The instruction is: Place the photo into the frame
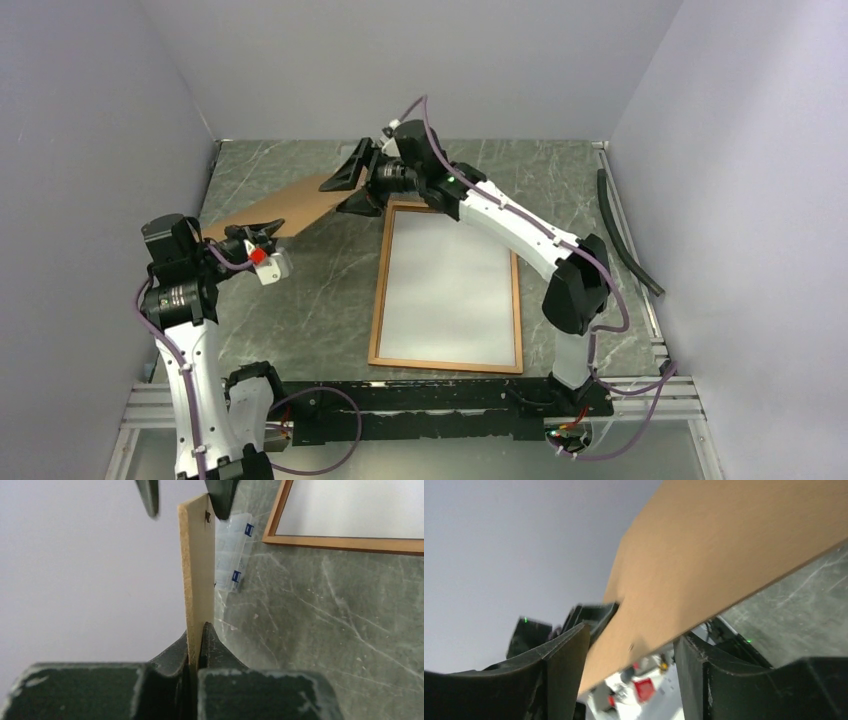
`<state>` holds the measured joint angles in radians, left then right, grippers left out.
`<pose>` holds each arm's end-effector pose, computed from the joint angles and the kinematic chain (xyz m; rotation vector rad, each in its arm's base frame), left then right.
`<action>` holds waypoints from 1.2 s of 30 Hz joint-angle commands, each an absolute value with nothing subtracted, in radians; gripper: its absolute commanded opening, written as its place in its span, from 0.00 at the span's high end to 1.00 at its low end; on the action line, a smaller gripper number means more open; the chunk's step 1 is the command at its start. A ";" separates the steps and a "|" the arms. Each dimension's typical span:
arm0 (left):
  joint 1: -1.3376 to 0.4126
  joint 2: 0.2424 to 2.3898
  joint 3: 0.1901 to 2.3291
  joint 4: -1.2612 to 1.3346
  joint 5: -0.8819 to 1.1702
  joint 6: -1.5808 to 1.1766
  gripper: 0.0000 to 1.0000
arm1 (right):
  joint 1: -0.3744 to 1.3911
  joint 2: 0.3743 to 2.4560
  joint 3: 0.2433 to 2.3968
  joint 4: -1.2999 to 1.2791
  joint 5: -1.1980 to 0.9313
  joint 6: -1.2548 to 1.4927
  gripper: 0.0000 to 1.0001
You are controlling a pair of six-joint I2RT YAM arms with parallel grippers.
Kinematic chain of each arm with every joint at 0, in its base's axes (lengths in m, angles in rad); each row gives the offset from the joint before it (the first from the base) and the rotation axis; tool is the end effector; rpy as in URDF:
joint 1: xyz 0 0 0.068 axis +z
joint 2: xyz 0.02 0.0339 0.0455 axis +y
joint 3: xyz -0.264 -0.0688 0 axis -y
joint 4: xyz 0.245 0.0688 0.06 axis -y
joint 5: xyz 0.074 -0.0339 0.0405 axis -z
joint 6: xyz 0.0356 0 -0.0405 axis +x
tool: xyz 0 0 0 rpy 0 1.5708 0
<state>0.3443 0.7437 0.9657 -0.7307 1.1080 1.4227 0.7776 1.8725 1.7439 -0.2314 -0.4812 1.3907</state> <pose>0.1331 0.0139 0.3609 1.3893 1.1306 0.1035 0.3076 0.3260 0.3565 0.3331 2.3921 1.7299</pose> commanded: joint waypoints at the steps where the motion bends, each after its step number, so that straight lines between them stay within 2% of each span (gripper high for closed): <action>1: 0.343 0.720 0.963 -0.557 1.074 1.319 0.97 | 0.726 1.874 1.955 -0.439 -0.683 0.973 0.32; 3: 0.342 0.705 0.963 -0.557 1.081 1.305 0.97 | 0.702 1.855 2.044 -0.600 -0.713 0.750 0.29; 6: 0.342 0.689 0.977 -0.567 1.102 1.276 0.97 | 0.703 1.735 2.018 -0.737 -0.559 0.405 0.27; 9: 0.341 0.693 1.039 -0.707 1.133 1.301 0.97 | 0.709 1.552 1.788 -0.611 -0.513 0.123 0.21; 11: 0.343 0.709 1.094 -0.830 1.161 1.329 0.97 | 0.720 1.443 1.636 -0.444 -0.538 -0.059 0.02; 15: 0.344 0.735 1.167 -1.019 1.205 1.390 0.97 | 0.731 1.365 1.533 -0.385 -0.620 -0.331 0.00; 20: 0.343 0.758 1.251 -1.308 1.239 1.629 0.97 | 0.768 1.451 1.676 -0.577 -0.689 -0.504 0.06; 24: 0.343 0.810 1.327 -1.488 1.245 1.745 0.97 | 0.870 1.500 1.718 -0.643 -0.629 -0.595 0.12; 30: 0.342 0.788 1.300 -1.544 1.296 1.756 0.97 | 0.948 1.589 1.774 -0.717 -0.557 -0.630 0.22; 36: 0.342 0.775 1.296 -1.578 1.293 1.781 0.97 | 0.949 1.557 1.657 -0.547 -0.526 -0.603 0.33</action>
<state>0.3435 0.7757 1.2812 -1.5238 1.1698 1.6642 0.9554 1.6020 1.7023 -0.6838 -0.5564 -0.5823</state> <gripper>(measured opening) 0.051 0.711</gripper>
